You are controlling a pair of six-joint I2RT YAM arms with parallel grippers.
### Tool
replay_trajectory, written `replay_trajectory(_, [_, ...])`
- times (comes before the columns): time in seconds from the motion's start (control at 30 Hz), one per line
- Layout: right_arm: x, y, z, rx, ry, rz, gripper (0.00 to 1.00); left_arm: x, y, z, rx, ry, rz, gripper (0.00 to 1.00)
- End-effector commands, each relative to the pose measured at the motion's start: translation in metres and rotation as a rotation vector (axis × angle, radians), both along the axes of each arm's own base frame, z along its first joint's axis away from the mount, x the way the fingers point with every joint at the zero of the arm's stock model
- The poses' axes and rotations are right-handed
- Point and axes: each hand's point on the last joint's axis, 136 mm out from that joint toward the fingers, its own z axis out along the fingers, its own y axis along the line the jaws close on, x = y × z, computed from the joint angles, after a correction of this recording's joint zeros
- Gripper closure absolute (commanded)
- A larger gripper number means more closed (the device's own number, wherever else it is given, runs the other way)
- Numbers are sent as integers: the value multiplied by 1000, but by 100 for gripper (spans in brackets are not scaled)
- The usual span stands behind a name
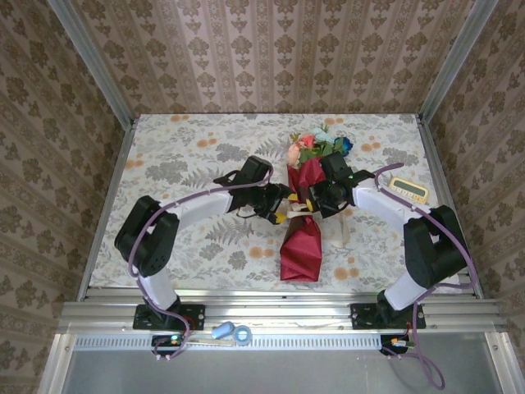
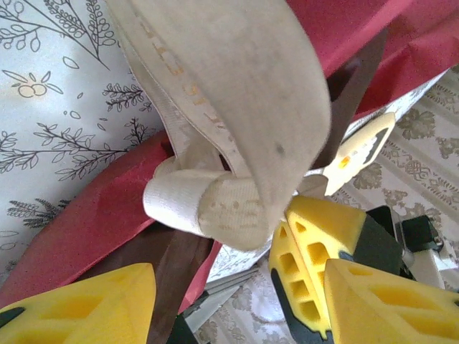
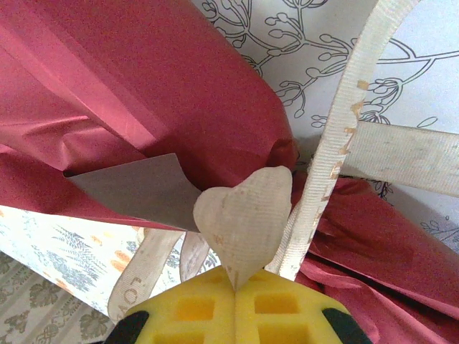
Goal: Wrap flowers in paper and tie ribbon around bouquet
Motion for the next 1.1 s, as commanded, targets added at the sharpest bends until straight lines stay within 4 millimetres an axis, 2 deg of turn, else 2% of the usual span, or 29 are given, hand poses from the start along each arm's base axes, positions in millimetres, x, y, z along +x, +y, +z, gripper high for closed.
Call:
replay_trajectory(0.0, [-2, 0, 7, 22, -9, -10, 100, 15, -15, 2, -67, 18, 44, 37])
replay_trajectory(0.17, [-4, 0, 8, 31, -15, -13, 100, 23, -31, -1, -73, 26, 34, 37])
replay_trajectory(0.47, [-6, 4, 13, 69, -29, -14, 100, 25, -35, -7, -80, 38, 45, 39])
replay_trajectory(0.83, [-14, 5, 13, 95, -29, -14, 100, 17, -44, -14, -87, 64, 31, 40])
replay_trajectory(1.07, [-16, 5, 13, 103, -38, -18, 100, 20, -43, -21, -76, 74, 47, 46])
